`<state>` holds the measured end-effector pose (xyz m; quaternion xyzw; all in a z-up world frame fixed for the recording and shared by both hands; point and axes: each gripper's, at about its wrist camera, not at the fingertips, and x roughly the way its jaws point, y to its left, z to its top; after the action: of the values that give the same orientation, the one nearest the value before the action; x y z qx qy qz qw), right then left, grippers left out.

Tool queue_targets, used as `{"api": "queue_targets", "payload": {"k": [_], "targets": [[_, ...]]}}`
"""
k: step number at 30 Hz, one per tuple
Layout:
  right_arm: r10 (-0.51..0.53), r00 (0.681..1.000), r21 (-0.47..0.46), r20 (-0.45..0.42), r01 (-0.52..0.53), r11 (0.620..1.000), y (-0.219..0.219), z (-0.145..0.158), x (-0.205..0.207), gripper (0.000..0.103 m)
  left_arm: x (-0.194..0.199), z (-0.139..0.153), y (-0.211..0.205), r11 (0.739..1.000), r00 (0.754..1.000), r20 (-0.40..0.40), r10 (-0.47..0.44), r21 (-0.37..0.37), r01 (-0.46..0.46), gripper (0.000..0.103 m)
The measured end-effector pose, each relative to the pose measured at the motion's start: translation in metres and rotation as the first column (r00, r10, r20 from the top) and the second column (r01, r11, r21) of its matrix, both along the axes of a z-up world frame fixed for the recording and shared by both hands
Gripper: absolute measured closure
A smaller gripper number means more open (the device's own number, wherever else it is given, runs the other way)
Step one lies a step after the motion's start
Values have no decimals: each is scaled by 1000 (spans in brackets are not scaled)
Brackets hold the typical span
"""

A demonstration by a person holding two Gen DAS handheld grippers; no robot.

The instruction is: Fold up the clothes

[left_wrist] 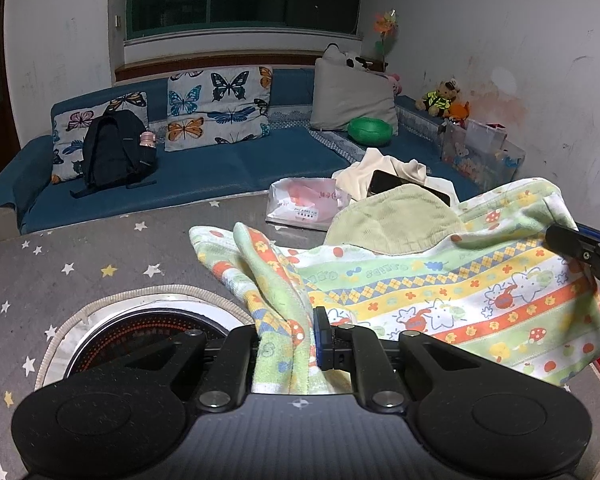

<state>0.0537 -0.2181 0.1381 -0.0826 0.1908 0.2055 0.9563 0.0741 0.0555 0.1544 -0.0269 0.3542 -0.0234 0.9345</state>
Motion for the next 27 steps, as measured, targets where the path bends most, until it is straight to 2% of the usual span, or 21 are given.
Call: {"api": "queue_targets", "payload": {"k": [27], "targets": [[-30, 995, 4, -95, 31, 1000, 5, -16, 15, 96, 19, -37, -6, 1000, 996, -86, -1, 21, 3, 91]]}}
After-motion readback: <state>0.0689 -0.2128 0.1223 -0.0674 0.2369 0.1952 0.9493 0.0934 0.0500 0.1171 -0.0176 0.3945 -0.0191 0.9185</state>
